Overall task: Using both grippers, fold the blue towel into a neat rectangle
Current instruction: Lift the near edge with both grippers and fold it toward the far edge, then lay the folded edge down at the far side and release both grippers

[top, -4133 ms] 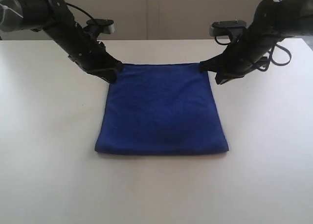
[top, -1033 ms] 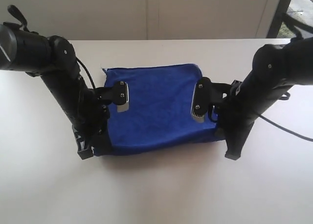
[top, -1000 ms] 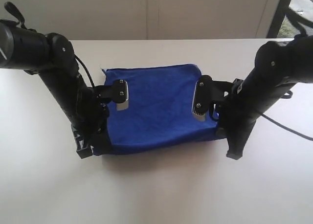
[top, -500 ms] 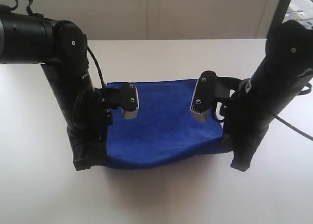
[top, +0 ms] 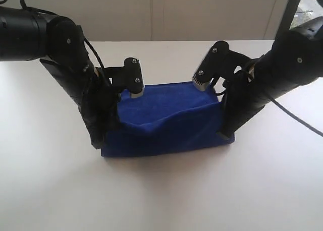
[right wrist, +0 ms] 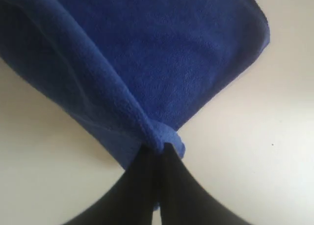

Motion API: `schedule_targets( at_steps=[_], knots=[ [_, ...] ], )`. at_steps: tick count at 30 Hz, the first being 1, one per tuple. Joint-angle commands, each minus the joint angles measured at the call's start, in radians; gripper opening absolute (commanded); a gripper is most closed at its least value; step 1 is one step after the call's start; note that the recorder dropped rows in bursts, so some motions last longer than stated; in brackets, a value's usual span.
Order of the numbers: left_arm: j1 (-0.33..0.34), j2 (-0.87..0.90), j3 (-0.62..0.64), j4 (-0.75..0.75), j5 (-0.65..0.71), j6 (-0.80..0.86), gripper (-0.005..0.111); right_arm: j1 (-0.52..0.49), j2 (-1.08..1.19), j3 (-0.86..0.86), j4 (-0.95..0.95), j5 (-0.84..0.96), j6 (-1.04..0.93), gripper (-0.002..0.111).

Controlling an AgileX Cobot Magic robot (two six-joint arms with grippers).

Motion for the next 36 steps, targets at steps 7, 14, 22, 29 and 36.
schedule_targets(
  at_steps=[7, 14, 22, 29, 36],
  knots=[
    [0.065, -0.009, 0.006, 0.065, -0.186, -0.113, 0.0, -0.006, 0.047, -0.001, -0.082, -0.102, 0.059, 0.0],
    [0.092, -0.007, 0.006, 0.065, -0.233, -0.133, 0.0, -0.057, 0.066, -0.001, -0.098, -0.266, 0.109, 0.0],
    [0.092, 0.035, 0.006, 0.065, -0.337, -0.149, 0.0, -0.082, 0.132, -0.001, -0.1, -0.367, 0.109, 0.0],
    [0.092, 0.074, 0.006, 0.065, -0.444, -0.158, 0.0, -0.12, 0.18, -0.04, -0.1, -0.39, 0.109, 0.0],
    [0.113, 0.077, 0.005, 0.073, -0.491, -0.137, 0.0, -0.12, 0.238, -0.094, -0.1, -0.403, 0.109, 0.0]
  ],
)
